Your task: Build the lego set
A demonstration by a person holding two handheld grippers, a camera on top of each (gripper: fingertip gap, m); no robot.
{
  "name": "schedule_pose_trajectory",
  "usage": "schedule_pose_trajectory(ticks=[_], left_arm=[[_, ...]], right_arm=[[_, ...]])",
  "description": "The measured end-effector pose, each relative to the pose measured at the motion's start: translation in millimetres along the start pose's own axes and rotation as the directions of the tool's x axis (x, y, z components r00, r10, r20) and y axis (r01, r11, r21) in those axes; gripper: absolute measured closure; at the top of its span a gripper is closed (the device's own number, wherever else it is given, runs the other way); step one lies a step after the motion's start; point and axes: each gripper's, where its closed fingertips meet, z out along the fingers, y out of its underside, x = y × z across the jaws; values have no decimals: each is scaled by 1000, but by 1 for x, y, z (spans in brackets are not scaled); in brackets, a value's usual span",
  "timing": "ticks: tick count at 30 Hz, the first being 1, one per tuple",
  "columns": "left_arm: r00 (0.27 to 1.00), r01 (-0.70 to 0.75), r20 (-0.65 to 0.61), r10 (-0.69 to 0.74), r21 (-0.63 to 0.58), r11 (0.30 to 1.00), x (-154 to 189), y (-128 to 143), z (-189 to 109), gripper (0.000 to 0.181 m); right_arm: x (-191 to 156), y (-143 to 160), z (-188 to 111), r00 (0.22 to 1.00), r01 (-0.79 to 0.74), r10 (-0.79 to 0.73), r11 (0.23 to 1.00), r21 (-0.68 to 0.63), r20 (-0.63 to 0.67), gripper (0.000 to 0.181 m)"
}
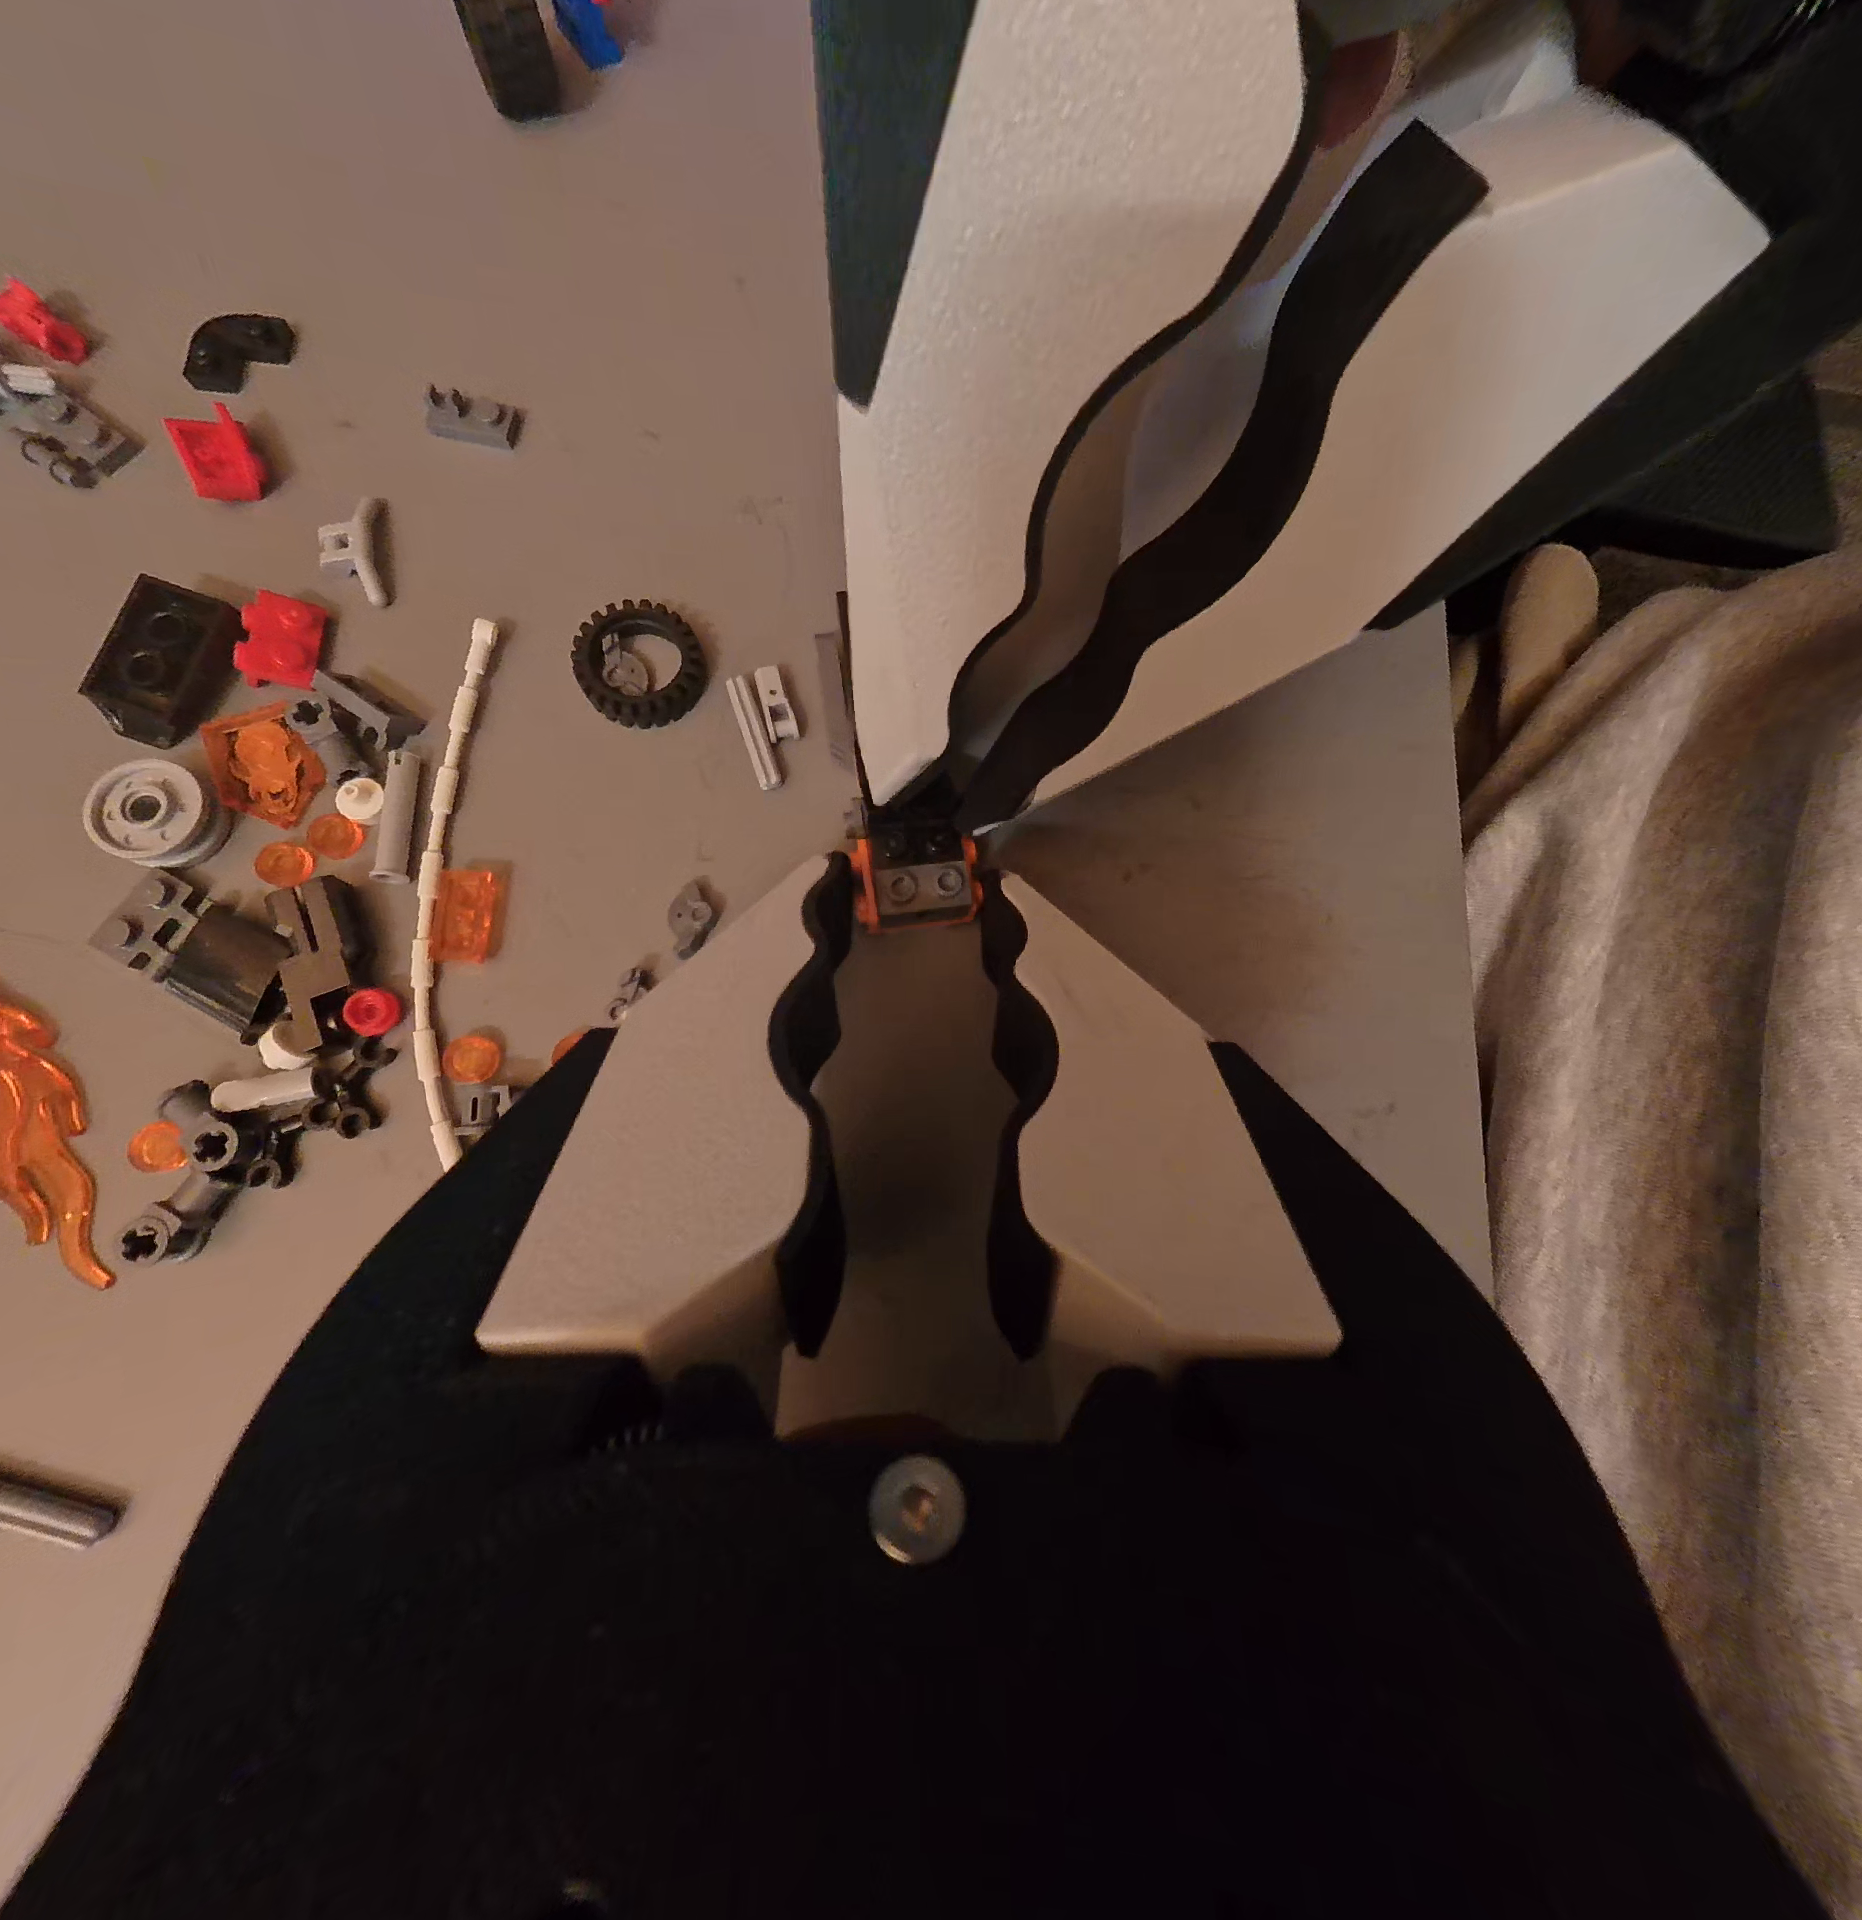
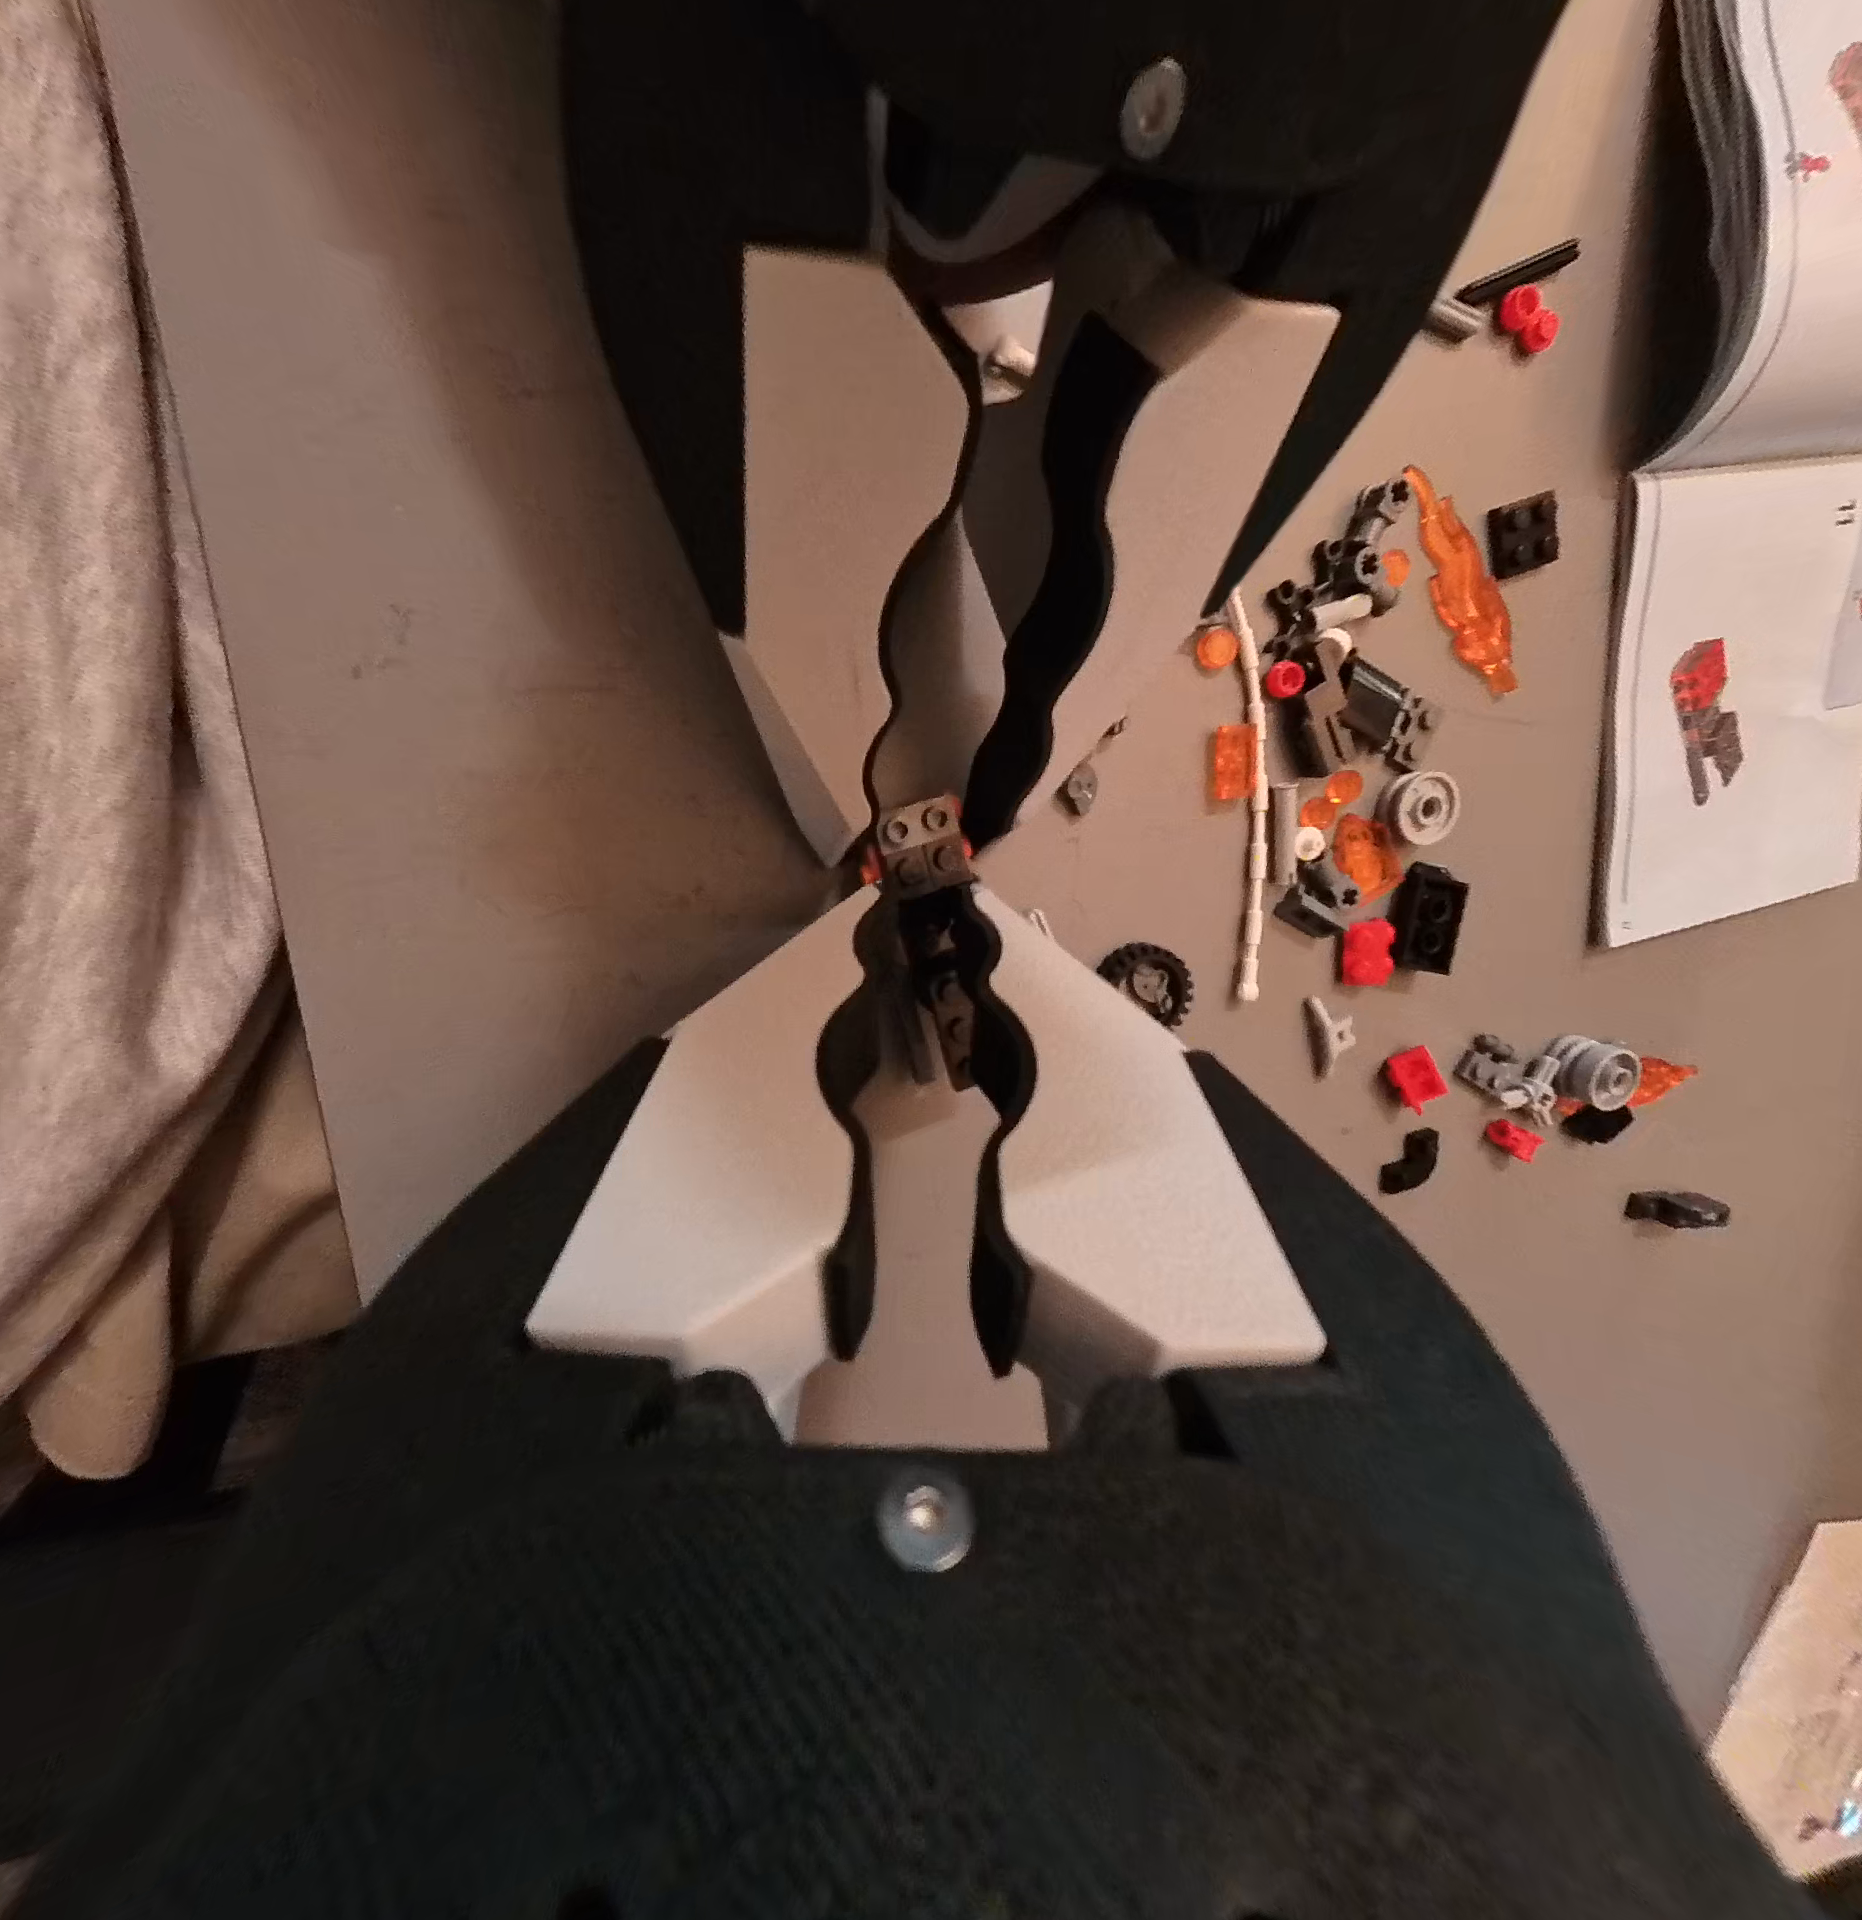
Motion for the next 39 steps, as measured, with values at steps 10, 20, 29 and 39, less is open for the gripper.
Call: schedule_pose_trajectory(ticks=[10,20,29,39], left_arm=[[1000,4,-16,-4,-1,1000,1,0,0,157],[999,15,-49,-15,1,1000,4,0,0,158],[999,7,-41,-7,0,1000,4,0,0,158],[999,3,-38,-3,-1,1000,4,0,0,158]], right_arm=[[-2,-2,5,993,0,-8,998,67,121,165],[-5,-2,5,974,-55,31,993,101,226,167],[-3,-5,4,988,9,-24,995,99,149,162],[-3,-8,3,984,28,-37,998,55,173,173]])
